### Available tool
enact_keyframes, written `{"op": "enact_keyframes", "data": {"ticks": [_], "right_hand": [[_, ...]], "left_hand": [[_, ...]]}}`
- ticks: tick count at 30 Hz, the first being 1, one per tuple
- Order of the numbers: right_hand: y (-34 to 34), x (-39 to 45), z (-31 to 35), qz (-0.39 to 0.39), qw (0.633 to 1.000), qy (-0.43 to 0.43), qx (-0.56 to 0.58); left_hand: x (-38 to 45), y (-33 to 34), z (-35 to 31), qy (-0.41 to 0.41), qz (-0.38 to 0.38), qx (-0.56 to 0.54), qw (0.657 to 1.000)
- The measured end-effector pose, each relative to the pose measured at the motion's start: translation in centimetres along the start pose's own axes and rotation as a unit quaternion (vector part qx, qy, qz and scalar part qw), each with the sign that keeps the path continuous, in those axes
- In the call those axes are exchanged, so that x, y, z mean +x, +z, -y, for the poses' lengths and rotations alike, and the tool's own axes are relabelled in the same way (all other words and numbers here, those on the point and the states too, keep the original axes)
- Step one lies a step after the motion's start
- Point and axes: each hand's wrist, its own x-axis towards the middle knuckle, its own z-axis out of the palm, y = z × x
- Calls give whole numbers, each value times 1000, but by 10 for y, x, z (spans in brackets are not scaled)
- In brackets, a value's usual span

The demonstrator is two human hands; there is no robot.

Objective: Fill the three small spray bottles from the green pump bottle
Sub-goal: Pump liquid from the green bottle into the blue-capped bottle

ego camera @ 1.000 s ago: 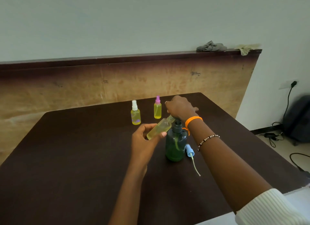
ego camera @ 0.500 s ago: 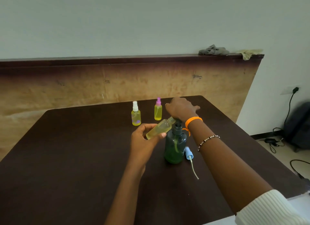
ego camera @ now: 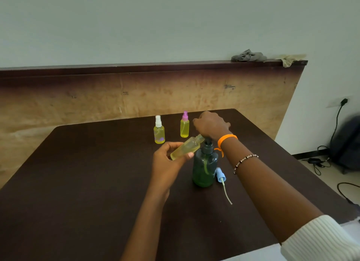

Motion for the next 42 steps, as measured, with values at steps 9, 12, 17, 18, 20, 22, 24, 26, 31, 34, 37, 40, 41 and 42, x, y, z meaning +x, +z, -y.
{"op": "enact_keyframes", "data": {"ticks": [9,12,17,18,20,22,24,26,31,34,37,40,41,42], "right_hand": [[11,10,-7,1,1000,8,0],[14,10,-7,0,1000,3,-3],[6,8,-3,1,1000,3,-19],[5,8,-2,3,1000,7,-28],[4,8,-1,4,999,6,-34],[5,9,-3,3,1000,8,-14],[6,10,-5,-4,1000,12,11],[8,10,-6,-15,1000,11,10],[12,9,-9,-21,1000,7,-2],[9,10,-6,-5,1000,5,-2],[6,12,-1,13,1000,12,-17],[8,13,-5,14,1000,10,2],[9,14,-7,15,1000,15,14],[11,13,-9,17,999,21,22]], "left_hand": [[0,2,5,-3,-15,6,1000],[-1,1,6,-11,-13,5,1000],[1,-1,1,-1,-6,8,1000],[1,-1,0,0,-4,9,1000],[2,-2,0,-1,-1,13,1000],[2,-1,1,2,1,10,1000],[2,0,2,3,2,7,1000],[2,1,4,4,1,8,1000],[2,-1,8,9,0,6,1000],[1,0,7,9,0,3,1000],[2,-1,6,13,3,-2,1000],[4,-1,6,14,6,-1,1000],[4,0,7,13,7,-1,1000],[3,1,8,10,7,0,1000]]}}
